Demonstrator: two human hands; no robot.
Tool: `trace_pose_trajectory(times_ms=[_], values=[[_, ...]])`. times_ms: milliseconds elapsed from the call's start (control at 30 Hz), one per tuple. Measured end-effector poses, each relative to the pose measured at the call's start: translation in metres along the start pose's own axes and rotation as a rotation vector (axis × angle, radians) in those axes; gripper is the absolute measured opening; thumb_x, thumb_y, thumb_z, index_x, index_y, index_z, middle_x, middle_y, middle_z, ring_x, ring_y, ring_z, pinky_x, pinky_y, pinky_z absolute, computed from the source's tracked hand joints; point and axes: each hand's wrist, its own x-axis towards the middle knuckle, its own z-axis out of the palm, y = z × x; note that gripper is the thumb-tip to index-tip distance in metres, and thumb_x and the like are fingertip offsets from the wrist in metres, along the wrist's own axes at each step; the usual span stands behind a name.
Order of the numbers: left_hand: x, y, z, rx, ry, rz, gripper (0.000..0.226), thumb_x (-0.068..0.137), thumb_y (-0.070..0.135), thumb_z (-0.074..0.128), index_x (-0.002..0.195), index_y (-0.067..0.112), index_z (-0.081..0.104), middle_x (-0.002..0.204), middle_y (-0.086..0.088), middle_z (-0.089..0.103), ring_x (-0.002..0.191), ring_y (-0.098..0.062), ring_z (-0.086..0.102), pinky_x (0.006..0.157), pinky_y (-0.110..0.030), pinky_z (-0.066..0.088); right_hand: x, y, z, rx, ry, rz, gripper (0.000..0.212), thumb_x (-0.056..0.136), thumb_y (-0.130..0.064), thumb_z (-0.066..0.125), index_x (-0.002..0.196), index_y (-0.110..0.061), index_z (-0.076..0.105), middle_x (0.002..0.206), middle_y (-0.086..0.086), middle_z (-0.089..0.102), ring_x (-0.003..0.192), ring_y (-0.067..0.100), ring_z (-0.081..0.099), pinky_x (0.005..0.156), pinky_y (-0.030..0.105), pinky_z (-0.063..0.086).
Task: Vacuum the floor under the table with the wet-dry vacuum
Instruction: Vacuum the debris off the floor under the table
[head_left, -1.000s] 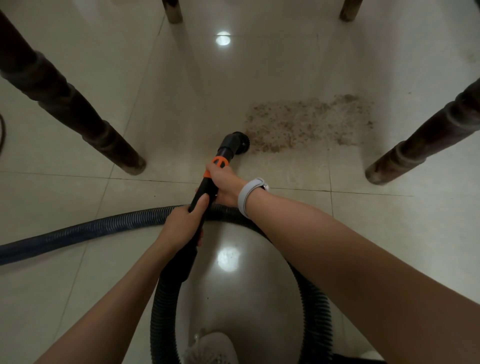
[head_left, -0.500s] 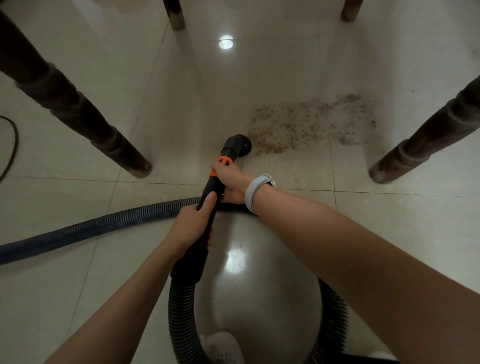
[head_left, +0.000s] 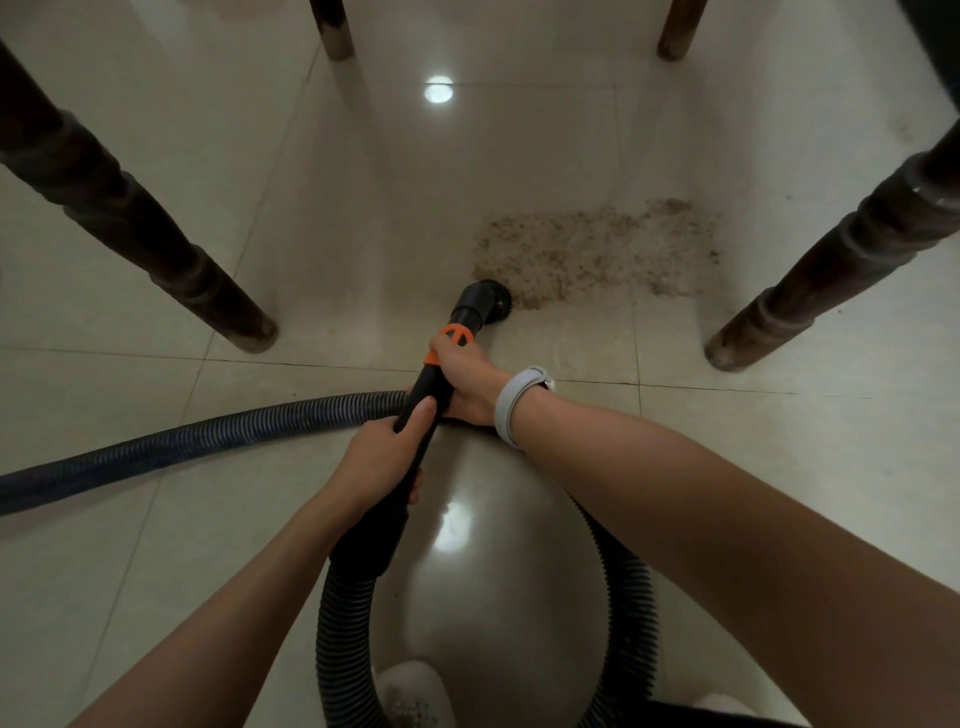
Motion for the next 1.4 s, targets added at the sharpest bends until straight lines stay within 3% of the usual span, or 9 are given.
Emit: trace_pose_trajectory(times_ms=[133, 233, 367, 533, 800, 933, 1067, 1233, 1400], values=[[0.002, 0.001, 0.005, -0.008, -0.007, -0.001, 0.052, 0.092, 0.055, 0.043, 0.071, 0.008, 0.05, 0.05, -0.009, 0.058, 0.042, -0.021, 0.057, 0.048, -0.027, 0.047, 0.0, -0.001, -0.006, -0.009, 0.019, -0.011, 0.014, 0.097, -0.022, 0.045, 0.097, -0.009, 0.041, 0.094, 0.014, 0.051, 0.109, 0.037, 0.057, 0.094, 0.051, 0.048], [0.003, 0.005, 0.008, -0.009, -0.012, 0.0, 0.051, 0.092, 0.054, 0.043, 0.073, 0.007, 0.05, 0.052, -0.01, 0.058, 0.041, -0.02, 0.056, 0.047, -0.027, 0.047, -0.001, -0.002, -0.009, -0.01, 0.024, -0.025, 0.019, 0.096, -0.021, 0.044, 0.08, -0.012, 0.039, 0.092, 0.014, 0.051, 0.105, 0.035, 0.057, 0.095, 0.053, 0.047], [0.003, 0.008, 0.01, -0.013, -0.021, 0.0, 0.05, 0.092, 0.053, 0.043, 0.075, 0.007, 0.051, 0.053, -0.011, 0.058, 0.041, -0.02, 0.055, 0.045, -0.026, 0.047, -0.001, -0.003, -0.013, -0.025, 0.041, -0.021, 0.017, 0.097, -0.023, 0.045, 0.085, -0.012, 0.04, 0.103, 0.016, 0.053, 0.111, 0.038, 0.057, 0.094, 0.052, 0.048], [0.003, 0.015, 0.014, -0.021, -0.051, -0.007, 0.047, 0.093, 0.051, 0.044, 0.078, 0.007, 0.05, 0.055, -0.01, 0.057, 0.04, -0.018, 0.054, 0.042, -0.023, 0.046, 0.001, -0.006, -0.02, -0.005, 0.06, -0.026, 0.032, 0.096, -0.025, 0.045, 0.125, -0.014, 0.037, 0.11, 0.016, 0.053, 0.111, 0.038, 0.057, 0.094, 0.052, 0.048], [0.005, 0.026, 0.024, 0.016, -0.066, 0.025, 0.047, 0.093, 0.052, 0.044, 0.076, 0.008, 0.051, 0.055, -0.009, 0.057, 0.04, -0.018, 0.054, 0.043, -0.023, 0.046, 0.001, -0.012, -0.04, 0.001, 0.062, -0.008, 0.018, 0.097, -0.023, 0.043, 0.083, -0.012, 0.04, 0.104, 0.016, 0.053, 0.114, 0.037, 0.056, 0.096, 0.05, 0.047], [0.007, 0.03, 0.028, 0.031, -0.076, 0.038, 0.048, 0.093, 0.052, 0.043, 0.075, 0.008, 0.051, 0.055, -0.009, 0.058, 0.041, -0.018, 0.055, 0.044, -0.024, 0.047, 0.002, -0.015, -0.044, -0.003, 0.061, -0.035, 0.019, 0.097, -0.024, 0.043, 0.111, -0.011, 0.041, 0.106, 0.015, 0.053, 0.113, 0.036, 0.057, 0.095, 0.051, 0.047], [0.01, 0.034, 0.033, 0.05, -0.084, 0.053, 0.048, 0.093, 0.051, 0.043, 0.074, 0.009, 0.051, 0.056, -0.011, 0.058, 0.042, -0.019, 0.055, 0.044, -0.023, 0.047, 0.004, -0.017, -0.052, 0.003, 0.089, -0.041, 0.017, 0.098, -0.025, 0.043, 0.1, -0.008, 0.043, 0.109, 0.017, 0.053, 0.112, 0.037, 0.057, 0.096, 0.052, 0.047], [0.013, 0.041, 0.042, 0.069, -0.093, 0.073, 0.049, 0.093, 0.052, 0.043, 0.074, 0.008, 0.053, 0.056, -0.01, 0.058, 0.041, -0.018, 0.055, 0.043, -0.023, 0.046, 0.003, -0.022, -0.053, -0.082, 0.153, -0.072, 0.051, 0.094, -0.031, 0.044, 0.141, -0.015, 0.03, 0.123, 0.018, 0.055, 0.112, 0.037, 0.056, 0.096, 0.052, 0.047], [0.018, 0.045, 0.054, 0.064, -0.113, 0.082, 0.049, 0.093, 0.051, 0.043, 0.073, 0.008, 0.052, 0.054, -0.009, 0.057, 0.039, -0.017, 0.054, 0.043, -0.024, 0.046, 0.005, -0.023, -0.067, -0.115, 0.176, -0.087, 0.042, 0.095, -0.032, 0.043, 0.131, -0.013, 0.036, 0.12, 0.018, 0.054, 0.114, 0.037, 0.055, 0.097, 0.051, 0.046]])
